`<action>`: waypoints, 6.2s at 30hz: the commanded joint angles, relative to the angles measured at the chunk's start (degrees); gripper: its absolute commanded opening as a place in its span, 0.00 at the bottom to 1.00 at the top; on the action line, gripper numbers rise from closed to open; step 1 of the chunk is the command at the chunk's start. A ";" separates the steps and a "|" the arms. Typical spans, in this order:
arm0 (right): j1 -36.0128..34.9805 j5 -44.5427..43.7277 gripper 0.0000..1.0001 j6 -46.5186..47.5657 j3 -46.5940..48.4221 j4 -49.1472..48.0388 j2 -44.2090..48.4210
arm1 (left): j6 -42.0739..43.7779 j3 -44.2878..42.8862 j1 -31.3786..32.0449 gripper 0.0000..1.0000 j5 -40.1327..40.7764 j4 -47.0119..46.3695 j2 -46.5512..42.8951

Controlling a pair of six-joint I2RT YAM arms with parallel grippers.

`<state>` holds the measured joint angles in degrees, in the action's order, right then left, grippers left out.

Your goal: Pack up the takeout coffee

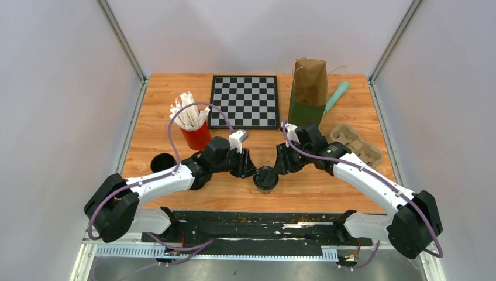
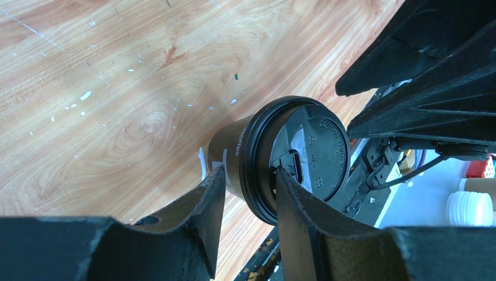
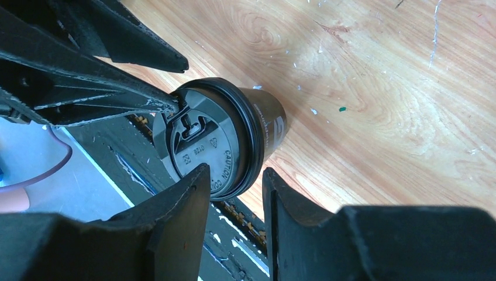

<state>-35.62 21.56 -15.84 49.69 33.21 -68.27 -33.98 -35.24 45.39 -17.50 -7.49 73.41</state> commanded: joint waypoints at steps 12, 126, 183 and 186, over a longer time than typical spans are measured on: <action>-0.34 -0.19 0.31 -0.64 -1.54 -4.85 -3.01 | 1.45 1.95 0.37 0.43 0.26 -0.11 1.21; -35.32 -34.91 0.67 -37.02 1.44 11.00 1.51 | -3.15 0.48 4.27 0.41 25.98 28.40 -34.14; -48.19 -46.90 0.30 -34.28 26.67 30.77 -26.73 | 1.64 -4.13 4.27 0.44 37.05 40.84 -52.78; -47.70 -48.52 0.30 -32.10 25.94 28.80 -24.21 | 1.55 -3.22 4.27 0.44 35.96 40.27 -52.52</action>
<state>-83.46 -24.21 -50.72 76.27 65.45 -97.27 -32.91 -39.55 49.50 18.63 35.35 20.01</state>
